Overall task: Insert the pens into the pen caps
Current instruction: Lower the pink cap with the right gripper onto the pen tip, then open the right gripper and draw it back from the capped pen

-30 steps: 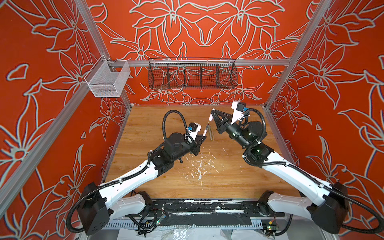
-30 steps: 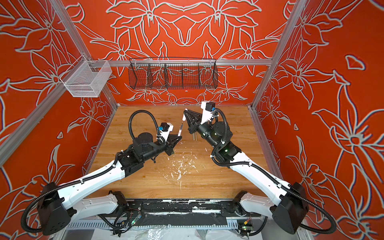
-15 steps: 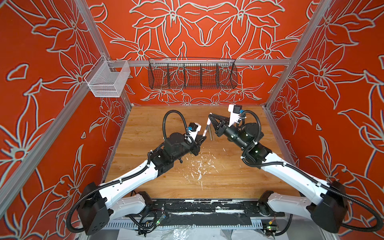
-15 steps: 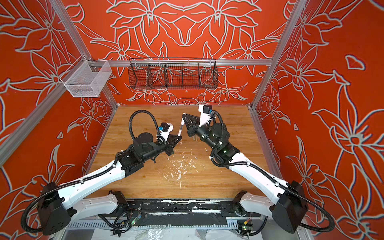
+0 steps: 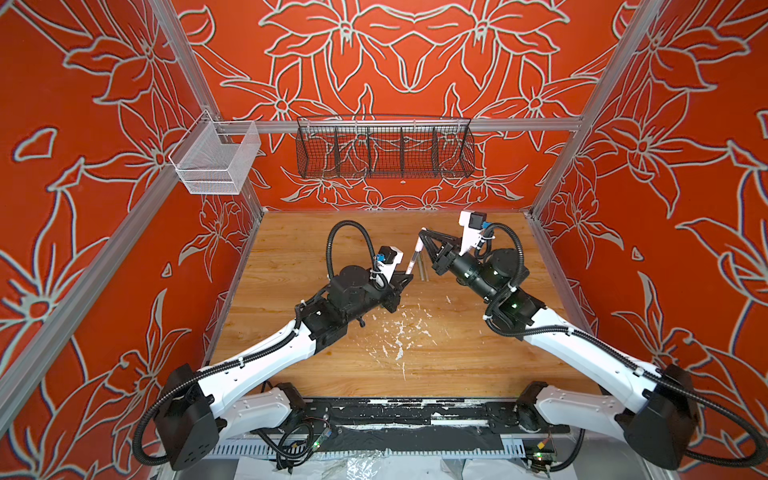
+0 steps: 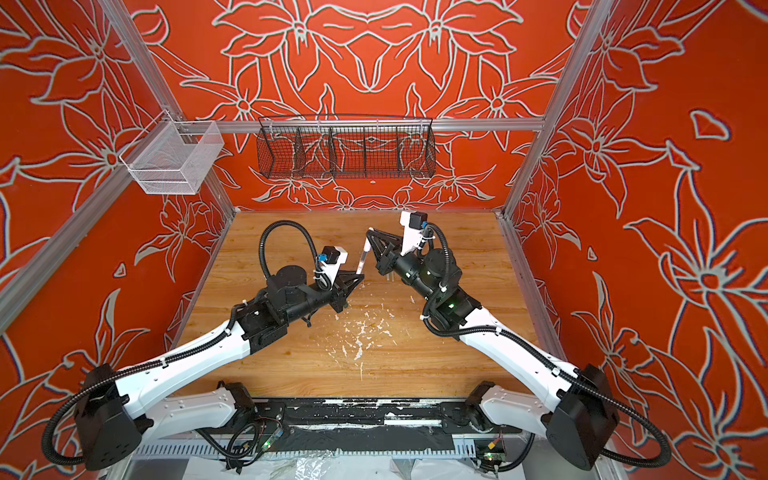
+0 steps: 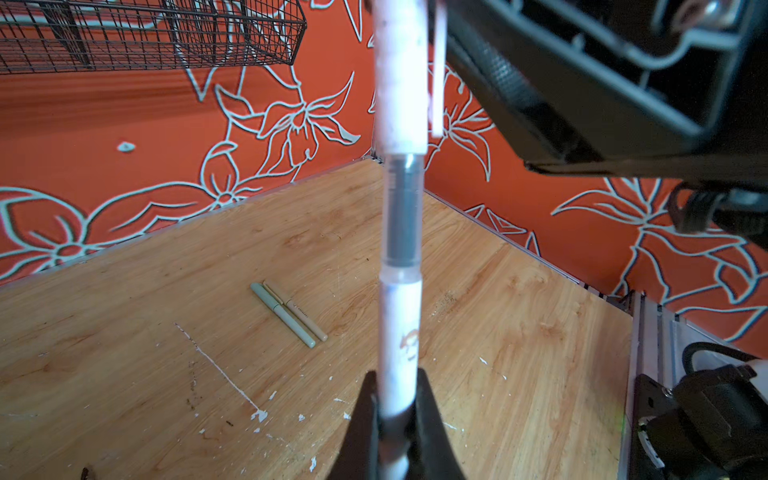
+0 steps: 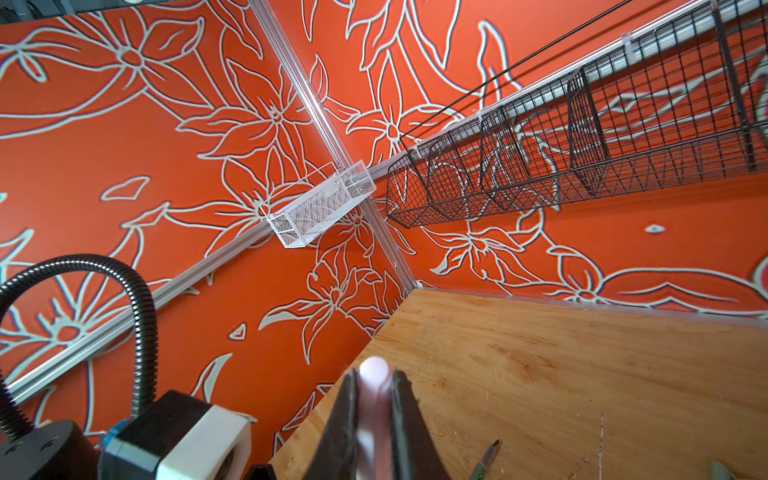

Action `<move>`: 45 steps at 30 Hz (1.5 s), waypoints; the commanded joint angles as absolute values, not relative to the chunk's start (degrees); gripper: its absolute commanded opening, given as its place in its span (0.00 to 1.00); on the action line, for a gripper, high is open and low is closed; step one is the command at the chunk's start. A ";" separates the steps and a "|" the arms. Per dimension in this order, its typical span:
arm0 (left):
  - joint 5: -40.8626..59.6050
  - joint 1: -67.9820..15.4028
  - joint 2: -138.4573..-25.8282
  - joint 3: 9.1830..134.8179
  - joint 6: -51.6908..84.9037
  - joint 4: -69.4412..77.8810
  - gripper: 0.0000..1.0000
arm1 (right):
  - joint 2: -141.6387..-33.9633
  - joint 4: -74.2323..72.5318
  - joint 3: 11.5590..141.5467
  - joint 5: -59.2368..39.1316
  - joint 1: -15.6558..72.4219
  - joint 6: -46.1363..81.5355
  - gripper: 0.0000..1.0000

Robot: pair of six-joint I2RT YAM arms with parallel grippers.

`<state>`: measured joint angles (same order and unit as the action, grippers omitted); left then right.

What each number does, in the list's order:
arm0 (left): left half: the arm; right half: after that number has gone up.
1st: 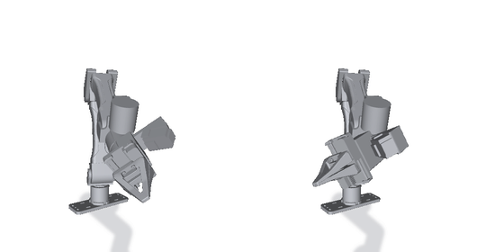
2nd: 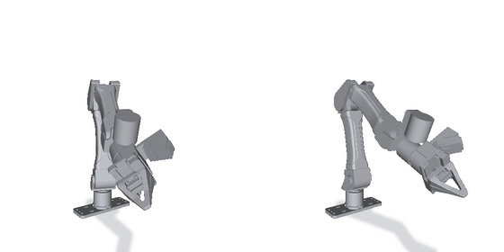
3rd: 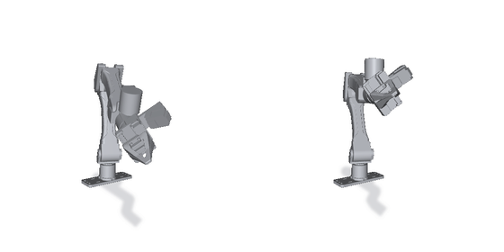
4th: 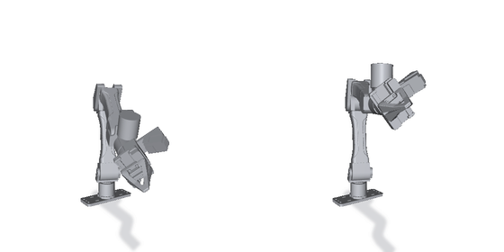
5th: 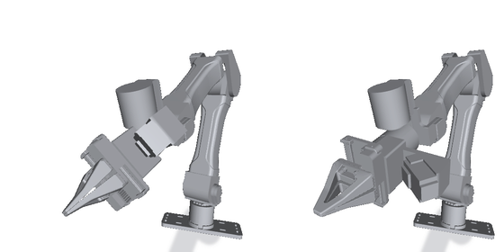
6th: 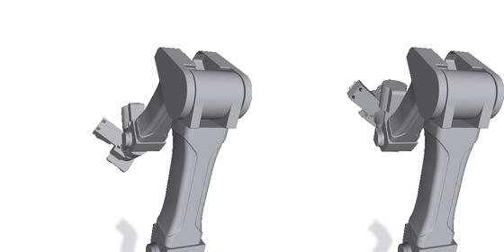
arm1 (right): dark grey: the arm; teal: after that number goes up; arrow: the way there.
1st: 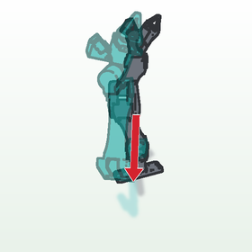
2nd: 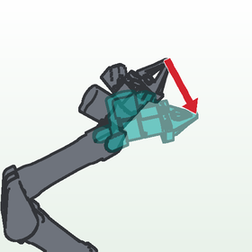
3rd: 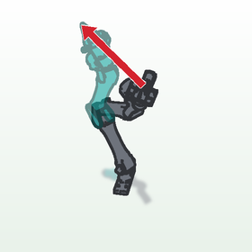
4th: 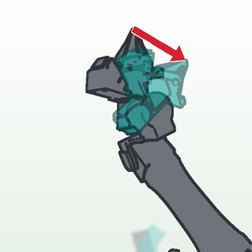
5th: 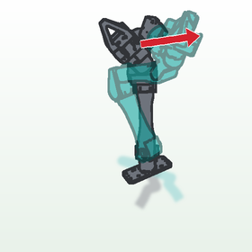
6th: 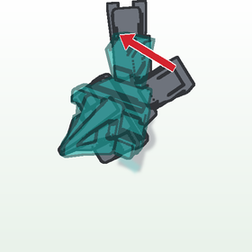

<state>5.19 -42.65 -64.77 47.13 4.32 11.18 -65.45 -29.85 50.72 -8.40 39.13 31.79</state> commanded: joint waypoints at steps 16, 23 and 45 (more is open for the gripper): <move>5.36 -43.07 -63.86 47.32 4.48 13.62 0.00 | -65.07 -32.45 48.75 -10.89 39.52 35.86 0.11; 4.83 -43.07 -63.82 47.46 4.39 13.48 0.00 | -64.36 -28.48 48.69 -12.27 39.55 34.30 0.20; -5.21 -43.07 -65.64 48.70 -1.36 10.81 0.00 | -60.52 -14.37 51.93 -11.07 39.55 26.54 0.38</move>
